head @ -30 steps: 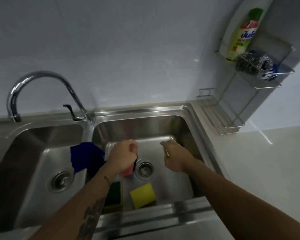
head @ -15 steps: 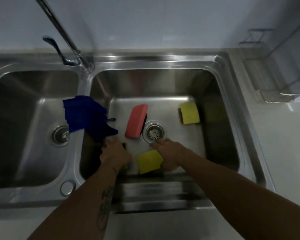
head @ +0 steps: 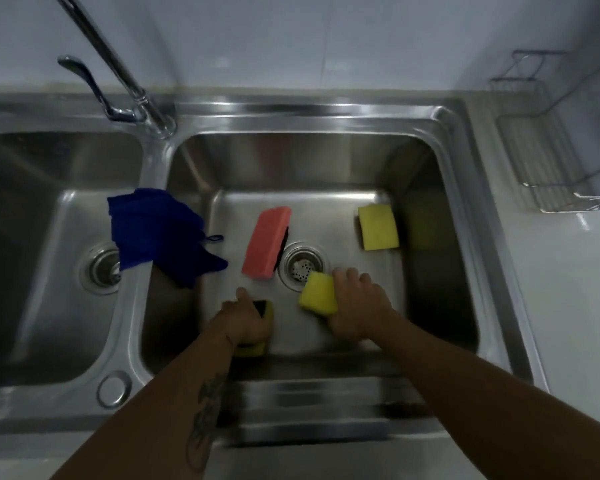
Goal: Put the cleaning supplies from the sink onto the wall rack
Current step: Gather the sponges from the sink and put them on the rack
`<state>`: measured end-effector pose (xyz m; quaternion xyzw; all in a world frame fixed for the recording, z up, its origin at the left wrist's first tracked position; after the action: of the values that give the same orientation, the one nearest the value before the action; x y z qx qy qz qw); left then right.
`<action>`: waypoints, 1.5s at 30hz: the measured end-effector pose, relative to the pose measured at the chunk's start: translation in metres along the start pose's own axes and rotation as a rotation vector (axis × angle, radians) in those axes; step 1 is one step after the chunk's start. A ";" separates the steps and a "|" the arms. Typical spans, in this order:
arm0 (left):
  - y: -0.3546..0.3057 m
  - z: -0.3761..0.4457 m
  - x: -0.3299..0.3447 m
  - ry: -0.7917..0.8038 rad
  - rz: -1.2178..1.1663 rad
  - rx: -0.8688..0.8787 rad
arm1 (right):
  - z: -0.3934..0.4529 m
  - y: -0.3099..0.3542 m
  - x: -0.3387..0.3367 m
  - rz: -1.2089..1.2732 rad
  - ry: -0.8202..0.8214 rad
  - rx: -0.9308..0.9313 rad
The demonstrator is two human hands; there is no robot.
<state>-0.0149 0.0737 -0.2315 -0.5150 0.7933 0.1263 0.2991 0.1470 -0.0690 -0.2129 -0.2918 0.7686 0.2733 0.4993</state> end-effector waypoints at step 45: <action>-0.228 0.012 -0.070 0.212 -1.067 0.375 | 0.014 -0.074 -0.079 1.030 -0.358 0.412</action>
<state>0.2133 0.0317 -0.1738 -0.7919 0.4584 -0.2373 0.3263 0.2355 -0.0955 -0.1545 0.2734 0.7525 0.3710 0.4705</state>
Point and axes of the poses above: each hand's wrist, its own z-axis towards the middle knuckle, its own x-axis out of the palm, y = z × x, the point moved 9 cm from there along z, towards the middle knuckle, and after that the axes turned 12 degrees about -y, right-handed, at the moved point
